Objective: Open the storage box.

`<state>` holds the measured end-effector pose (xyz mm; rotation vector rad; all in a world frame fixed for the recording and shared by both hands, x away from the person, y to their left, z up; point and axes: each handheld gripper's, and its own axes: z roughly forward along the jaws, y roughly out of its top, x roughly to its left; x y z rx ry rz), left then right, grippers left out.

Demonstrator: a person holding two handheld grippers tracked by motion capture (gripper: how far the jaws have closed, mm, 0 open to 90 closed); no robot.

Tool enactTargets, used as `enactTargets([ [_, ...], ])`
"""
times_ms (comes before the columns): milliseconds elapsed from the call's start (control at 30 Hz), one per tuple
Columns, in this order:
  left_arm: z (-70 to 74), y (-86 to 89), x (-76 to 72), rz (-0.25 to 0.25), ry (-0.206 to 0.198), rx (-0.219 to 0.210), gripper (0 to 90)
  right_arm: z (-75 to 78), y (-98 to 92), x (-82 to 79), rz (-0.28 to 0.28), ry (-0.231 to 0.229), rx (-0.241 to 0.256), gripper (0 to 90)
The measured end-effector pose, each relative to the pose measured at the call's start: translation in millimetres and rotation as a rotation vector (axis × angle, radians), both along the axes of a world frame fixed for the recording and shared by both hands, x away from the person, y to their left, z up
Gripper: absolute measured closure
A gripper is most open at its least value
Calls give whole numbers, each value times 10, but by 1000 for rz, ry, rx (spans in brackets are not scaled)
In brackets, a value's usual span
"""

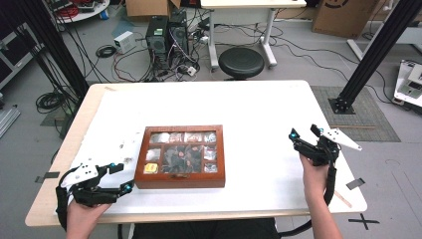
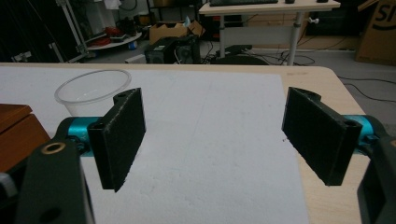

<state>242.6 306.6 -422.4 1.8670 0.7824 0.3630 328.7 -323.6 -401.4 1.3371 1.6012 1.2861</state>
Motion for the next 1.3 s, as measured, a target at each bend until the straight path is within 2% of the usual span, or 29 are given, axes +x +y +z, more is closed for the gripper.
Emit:
enactTargets([
  [200,-84,-28,38,-18,62,35,264,-3,-11,12,3,0,-1,219],
  [333,-100,-78,51,-25,72,55,328,-7,-27,16,-6,3,8,219],
  [567,-106,-144,70,-30,63,106,432,-5,-2,19,2,2,-9,219],
  [867,-95,-190,76,-49,61,116,482,-6,-8,12,-1,6,-13,219],
  [1100,-76,-197,66,-43,58,130,502,-7,6,21,3,5,-16,220],
  [1300,-45,-201,50,-43,43,107,522,-5,13,18,1,5,-20,220],
])
